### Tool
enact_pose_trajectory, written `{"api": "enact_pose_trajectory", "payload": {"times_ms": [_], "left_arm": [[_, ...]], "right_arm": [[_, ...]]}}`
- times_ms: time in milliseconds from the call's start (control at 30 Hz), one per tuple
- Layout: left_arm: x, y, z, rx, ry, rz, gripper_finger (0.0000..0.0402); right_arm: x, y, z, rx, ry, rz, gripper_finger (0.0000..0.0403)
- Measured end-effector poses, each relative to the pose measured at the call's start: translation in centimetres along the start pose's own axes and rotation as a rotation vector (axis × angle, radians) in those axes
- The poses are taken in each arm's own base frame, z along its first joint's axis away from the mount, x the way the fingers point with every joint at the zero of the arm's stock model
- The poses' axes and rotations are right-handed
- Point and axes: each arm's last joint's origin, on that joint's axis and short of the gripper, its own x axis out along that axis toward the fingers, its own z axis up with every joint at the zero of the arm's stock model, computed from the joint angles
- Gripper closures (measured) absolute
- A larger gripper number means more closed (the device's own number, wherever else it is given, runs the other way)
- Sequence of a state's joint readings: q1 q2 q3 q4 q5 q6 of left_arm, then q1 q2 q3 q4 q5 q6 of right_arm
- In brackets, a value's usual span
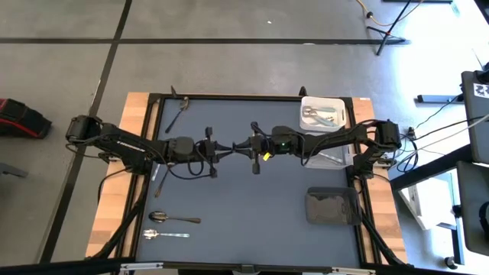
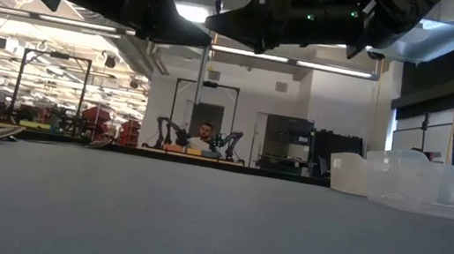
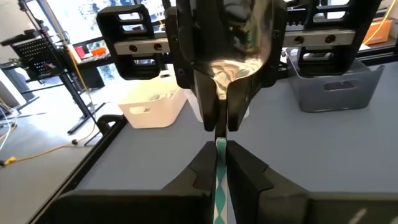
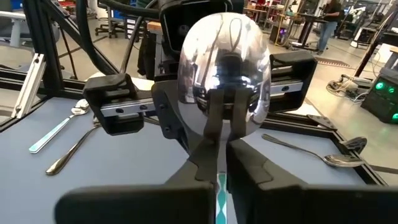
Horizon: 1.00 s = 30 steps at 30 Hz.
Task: Sort silverware by color (type)
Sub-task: Put the white green spoon into the transparent bin
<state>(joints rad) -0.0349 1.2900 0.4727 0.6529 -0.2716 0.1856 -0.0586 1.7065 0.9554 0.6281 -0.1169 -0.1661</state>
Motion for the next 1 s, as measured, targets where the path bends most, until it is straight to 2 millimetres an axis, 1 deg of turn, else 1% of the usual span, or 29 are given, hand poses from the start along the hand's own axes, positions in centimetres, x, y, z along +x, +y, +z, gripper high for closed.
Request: {"api": "enact_pose_trajectory", "payload": {"times_ms": [100, 200, 333, 400, 567, 667, 767, 833, 900, 1000], "left_arm": [[0.0, 0.0, 0.0, 0.001, 0.003, -0.001, 0.0364], [0.0, 0.0, -0.2, 0.005, 0.025, 0.0, 0.0337], [-0.8, 0.0, -0.1, 0.0, 0.073, -0.015, 0.031], [-1.2, -0.1, -0.5, -0.003, 0.144, -0.029, 0.0306], [-2.0, -0.5, -2.1, -0.024, 0.329, -0.059, 0.0304], [-2.0, -0.8, -3.0, -0.024, 0.406, -0.069, 0.0304], [-2.0, -1.0, -3.1, -0.023, 0.406, -0.073, 0.0304], [-1.9, -0.9, -3.0, -0.028, 0.392, -0.072, 0.0304], [-1.9, -0.9, -2.9, -0.028, 0.387, -0.071, 0.0304], [-1.9, -0.9, -2.9, -0.027, 0.381, -0.071, 0.0304]], "right_arm": [[0.0, 0.0, 0.0, -0.006, 0.001, -0.001, 0.0398], [-0.4, -0.1, 0.2, 0.003, 0.033, -0.046, 0.0395], [-2.2, -0.5, 2.0, 0.004, 0.088, -0.117, 0.04], [-3.5, -0.6, 3.2, 0.005, 0.134, -0.144, 0.0399], [-7.7, -1.2, 6.4, -0.01, 0.409, -0.284, 0.04], [-10.1, -1.4, 7.6, -0.003, 0.591, -0.377, 0.0401], [-12.1, -1.5, 8.2, 0.008, 0.745, -0.417, 0.0401], [-13.1, -1.4, 8.1, 0.015, 0.843, -0.43, 0.0401], [-13.7, -1.3, 7.8, 0.032, 0.918, -0.437, 0.0401], [-14.5, -1.0, 6.7, 0.046, 1.027, -0.443, 0.0402]]}}
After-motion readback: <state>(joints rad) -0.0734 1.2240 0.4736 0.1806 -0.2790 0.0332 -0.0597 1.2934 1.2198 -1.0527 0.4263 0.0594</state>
